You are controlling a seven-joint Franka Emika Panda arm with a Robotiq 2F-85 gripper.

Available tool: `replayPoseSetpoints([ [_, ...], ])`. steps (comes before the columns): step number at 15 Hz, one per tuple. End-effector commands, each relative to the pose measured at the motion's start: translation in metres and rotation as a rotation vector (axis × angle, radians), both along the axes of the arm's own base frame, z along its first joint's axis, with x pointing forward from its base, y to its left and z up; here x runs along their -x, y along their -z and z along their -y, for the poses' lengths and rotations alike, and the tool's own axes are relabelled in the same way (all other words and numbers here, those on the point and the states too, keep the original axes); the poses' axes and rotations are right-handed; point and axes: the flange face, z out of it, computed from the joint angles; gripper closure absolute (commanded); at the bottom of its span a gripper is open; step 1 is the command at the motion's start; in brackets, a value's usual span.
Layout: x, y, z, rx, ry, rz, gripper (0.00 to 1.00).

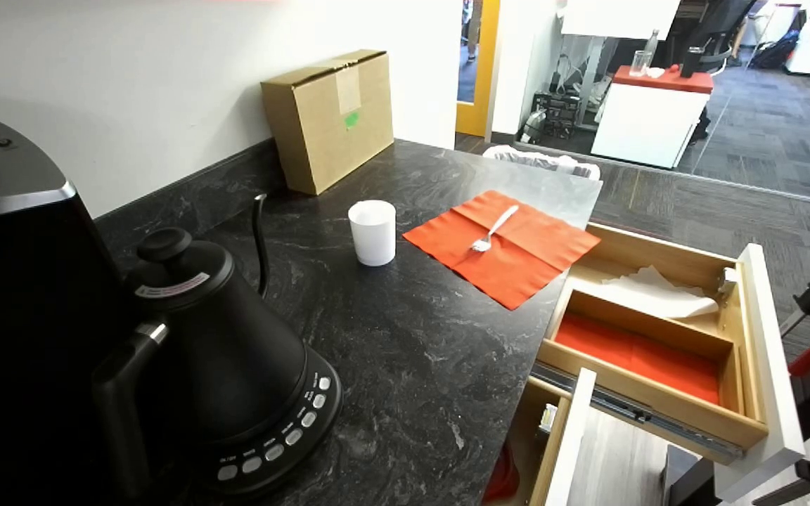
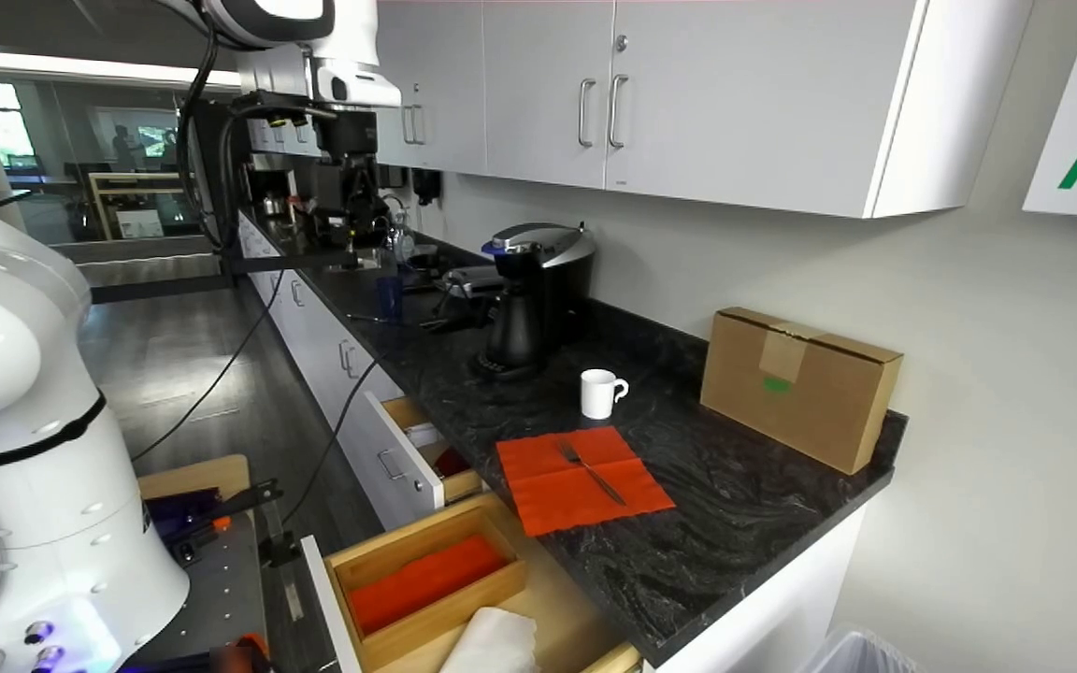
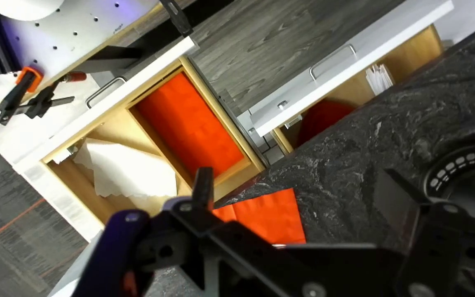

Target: Put the fork in the open drawer on the right

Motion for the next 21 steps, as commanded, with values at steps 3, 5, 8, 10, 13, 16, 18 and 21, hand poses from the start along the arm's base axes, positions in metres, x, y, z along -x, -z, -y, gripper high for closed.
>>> replayPoseSetpoints([
  [3, 0.008, -0.004, 0.039, -0.029, 0.278, 0.050, 0.00],
  [5, 0.015, 0.001, 0.048, -0.031, 0.372, 0.046, 0.00],
  [8, 0.008, 0.017, 0.049, -0.026, 0.477, 0.038, 0.00],
  [10, 0.008, 0.024, 0.050, -0.029, 0.532, 0.052, 0.00],
  [13, 0.007, 0.033, 0.051, -0.031, 0.589, 0.063, 0.00],
  [16, 0.004, 0.033, 0.051, -0.020, 0.546, 0.037, 0.00],
  [18, 0.004, 0.033, 0.051, -0.019, 0.544, 0.037, 0.00],
  [21, 0.004, 0.033, 0.051, -0.019, 0.544, 0.036, 0.00],
])
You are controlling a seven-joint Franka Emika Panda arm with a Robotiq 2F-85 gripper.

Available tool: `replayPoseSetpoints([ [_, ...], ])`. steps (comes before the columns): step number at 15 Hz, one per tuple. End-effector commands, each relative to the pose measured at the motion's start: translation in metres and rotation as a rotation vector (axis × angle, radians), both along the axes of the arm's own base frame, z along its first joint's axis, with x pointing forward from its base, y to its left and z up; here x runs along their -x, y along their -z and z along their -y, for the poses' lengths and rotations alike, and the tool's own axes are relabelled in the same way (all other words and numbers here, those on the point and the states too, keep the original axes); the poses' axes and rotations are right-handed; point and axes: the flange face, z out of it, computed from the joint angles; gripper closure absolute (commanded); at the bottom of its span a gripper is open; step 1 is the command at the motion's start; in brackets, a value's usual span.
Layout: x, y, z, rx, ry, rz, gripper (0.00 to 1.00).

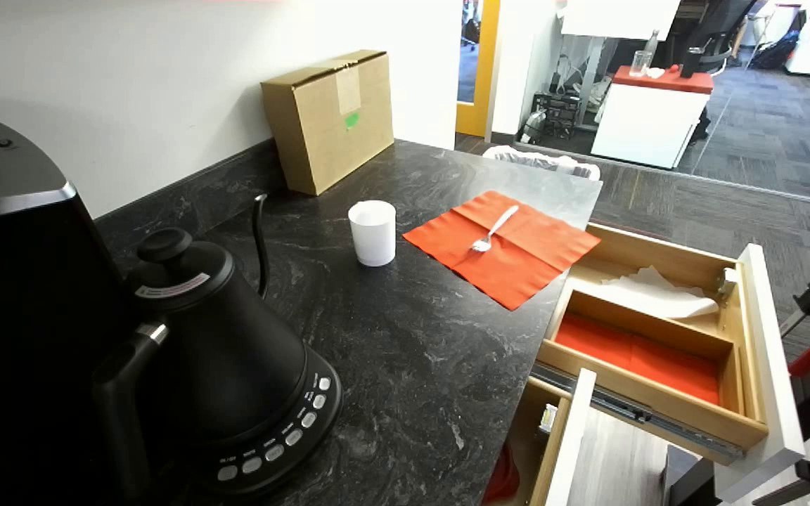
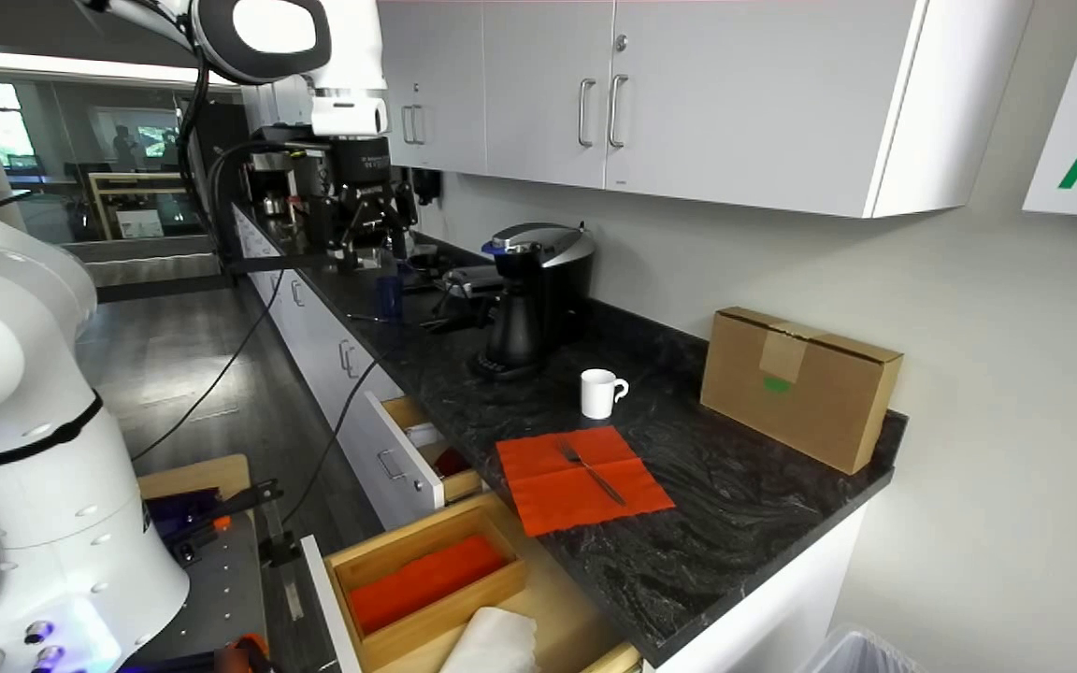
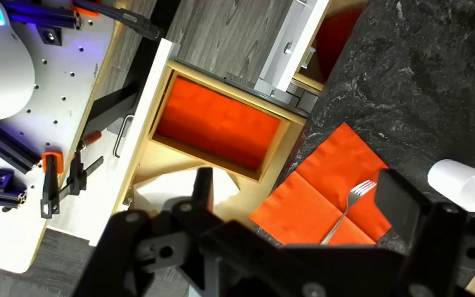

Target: Put the fork in the open drawer on the right

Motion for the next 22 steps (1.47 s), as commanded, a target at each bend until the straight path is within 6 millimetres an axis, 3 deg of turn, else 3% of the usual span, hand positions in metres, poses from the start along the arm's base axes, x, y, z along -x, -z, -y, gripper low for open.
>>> replayPoseSetpoints([
  [1, 0.000, -0.001, 0.000, 0.000, 0.000, -0.001, 0.00],
  [4, 0.000, -0.001, 0.000, 0.000, 0.000, -0.001, 0.00],
  [6, -0.012, 0.003, 0.010, 0.027, 0.036, 0.035, 0.00],
  [13, -0.099, 0.044, 0.092, 0.051, 0.301, 0.125, 0.00],
  [17, -0.126, 0.066, 0.110, 0.032, 0.416, 0.082, 0.00],
  [22, -0.166, 0.071, 0.126, 0.037, 0.506, 0.058, 0.00],
])
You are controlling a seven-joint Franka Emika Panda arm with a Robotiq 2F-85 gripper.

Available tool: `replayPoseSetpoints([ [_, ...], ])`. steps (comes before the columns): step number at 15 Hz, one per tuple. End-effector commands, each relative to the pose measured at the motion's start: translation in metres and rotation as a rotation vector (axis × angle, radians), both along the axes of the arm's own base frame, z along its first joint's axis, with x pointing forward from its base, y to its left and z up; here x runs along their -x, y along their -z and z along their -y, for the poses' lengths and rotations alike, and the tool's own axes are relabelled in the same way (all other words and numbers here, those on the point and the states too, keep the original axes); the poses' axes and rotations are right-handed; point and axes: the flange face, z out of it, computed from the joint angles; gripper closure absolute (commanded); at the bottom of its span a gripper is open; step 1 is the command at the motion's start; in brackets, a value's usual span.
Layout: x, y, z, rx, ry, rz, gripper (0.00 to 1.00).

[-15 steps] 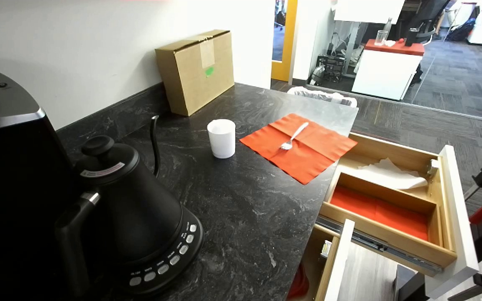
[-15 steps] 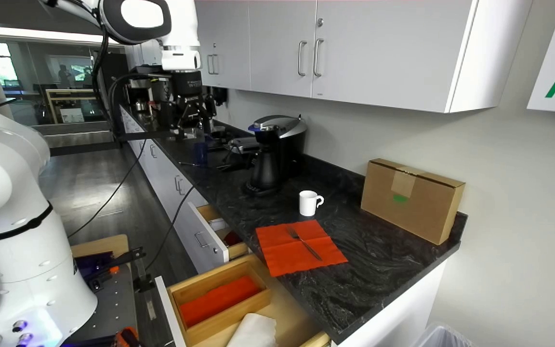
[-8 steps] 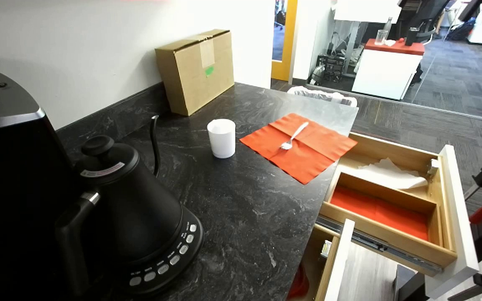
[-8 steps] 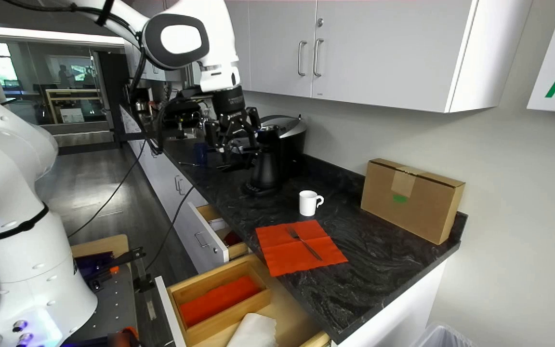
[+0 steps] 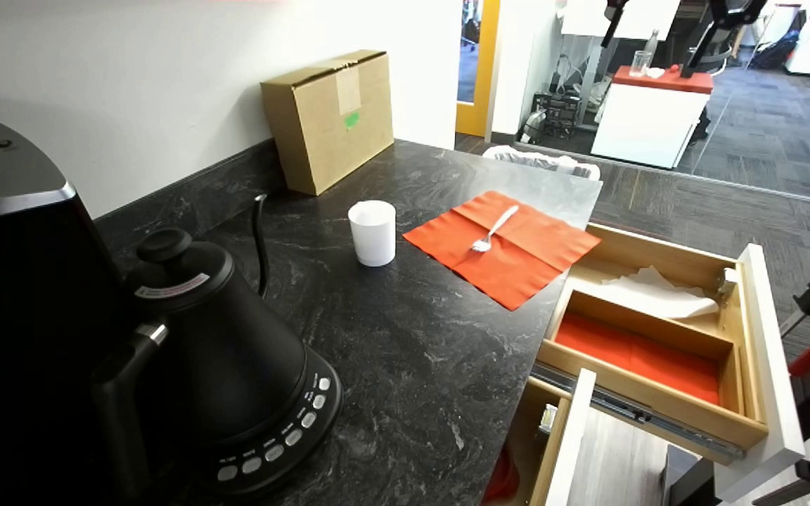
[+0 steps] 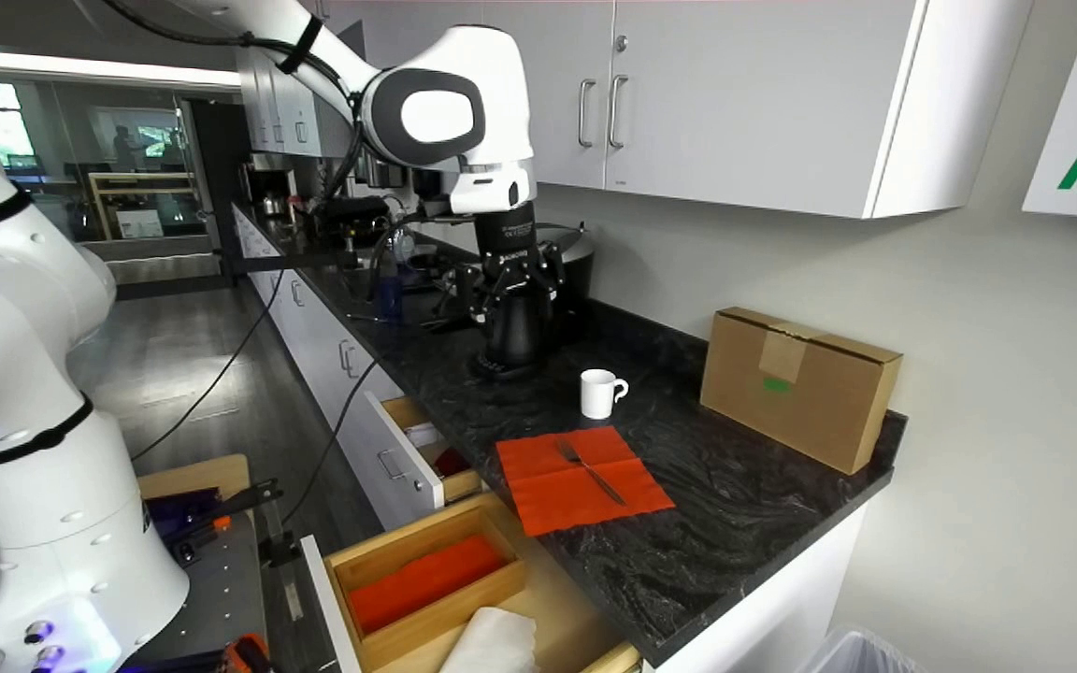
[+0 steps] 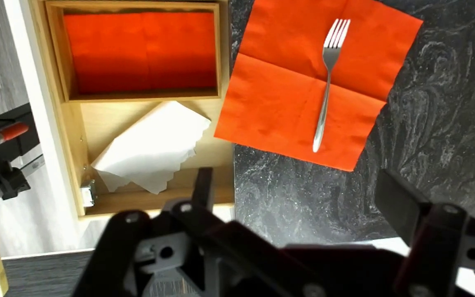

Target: Put the fork in the open drawer on the right

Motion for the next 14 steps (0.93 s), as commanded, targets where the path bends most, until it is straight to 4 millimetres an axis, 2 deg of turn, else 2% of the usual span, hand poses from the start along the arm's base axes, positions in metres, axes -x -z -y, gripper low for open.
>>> replayPoseSetpoints([
  [1, -0.036, 0.000, 0.009, 0.006, 0.078, -0.004, 0.00],
  [5, -0.067, 0.012, 0.014, 0.001, 0.102, -0.031, 0.00],
  [8, -0.082, 0.033, 0.004, -0.011, 0.089, -0.053, 0.00],
  [11, -0.090, 0.053, -0.007, -0.016, 0.071, -0.079, 0.00],
  [14, -0.086, 0.068, -0.016, -0.023, 0.052, -0.086, 0.00],
])
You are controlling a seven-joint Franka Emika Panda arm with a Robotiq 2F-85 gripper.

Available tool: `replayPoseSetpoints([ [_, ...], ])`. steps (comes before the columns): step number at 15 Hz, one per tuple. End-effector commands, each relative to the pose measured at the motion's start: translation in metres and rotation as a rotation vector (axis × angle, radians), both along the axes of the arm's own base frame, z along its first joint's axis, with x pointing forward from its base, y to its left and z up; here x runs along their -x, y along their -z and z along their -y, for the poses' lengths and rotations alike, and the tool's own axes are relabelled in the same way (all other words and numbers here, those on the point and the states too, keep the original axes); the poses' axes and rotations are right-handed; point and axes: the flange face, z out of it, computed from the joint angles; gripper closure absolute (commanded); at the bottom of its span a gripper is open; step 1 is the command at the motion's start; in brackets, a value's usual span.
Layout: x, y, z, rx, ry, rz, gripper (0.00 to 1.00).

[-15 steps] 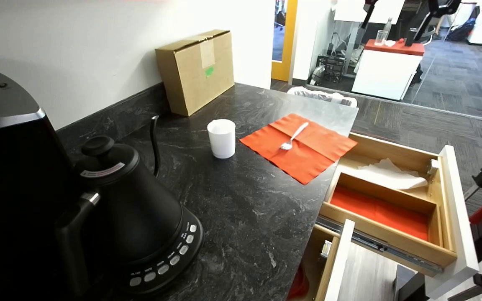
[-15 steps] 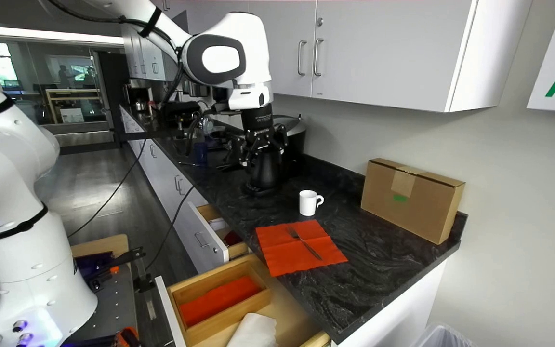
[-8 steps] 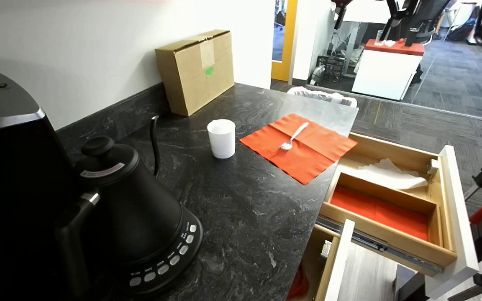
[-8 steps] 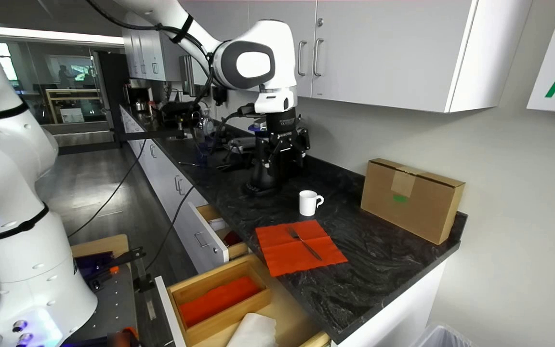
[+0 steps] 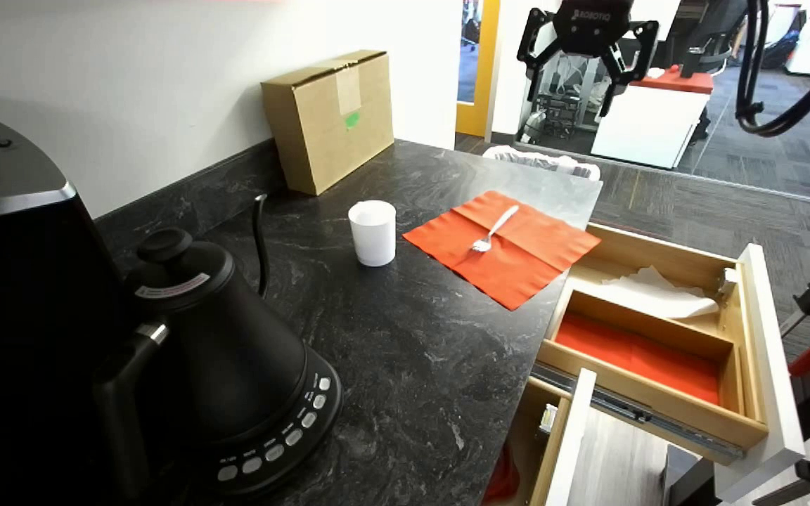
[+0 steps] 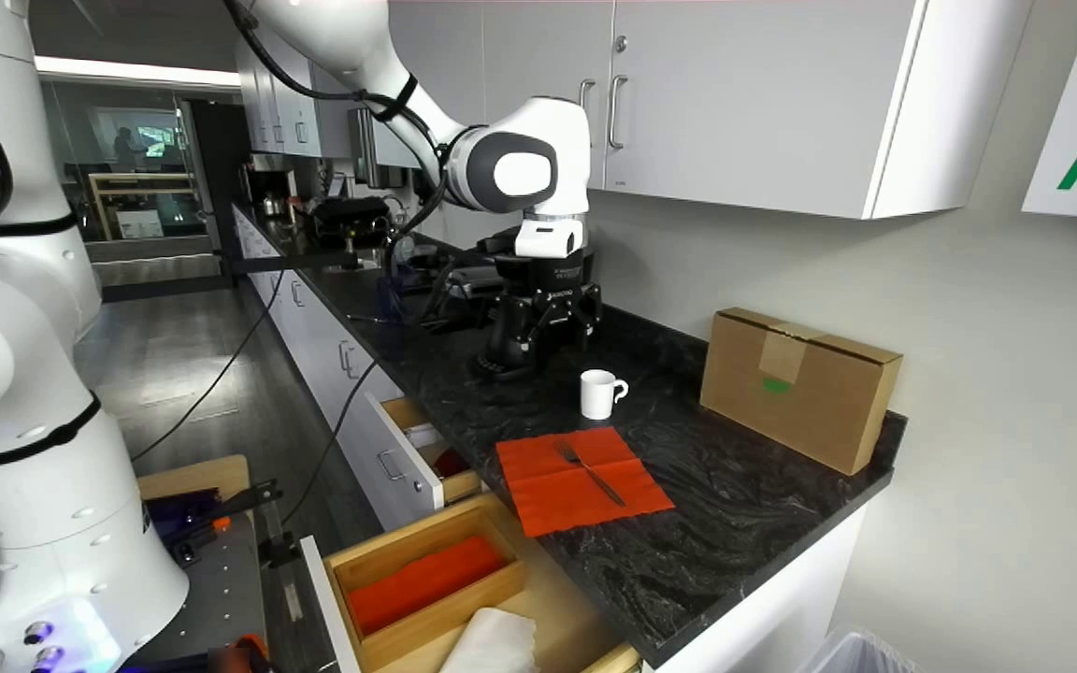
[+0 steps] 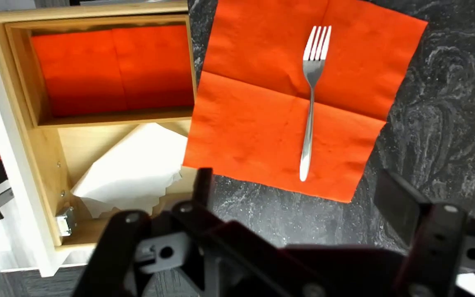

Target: Put the fork in the open drawer on the right

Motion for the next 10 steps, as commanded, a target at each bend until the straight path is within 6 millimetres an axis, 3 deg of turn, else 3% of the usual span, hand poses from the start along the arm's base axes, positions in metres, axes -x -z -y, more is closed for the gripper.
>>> replayPoseSetpoints([
  [1, 0.000, 0.007, -0.008, -0.003, 0.008, 0.012, 0.00],
  [10, -0.005, 0.022, -0.004, 0.001, -0.005, 0.005, 0.00],
])
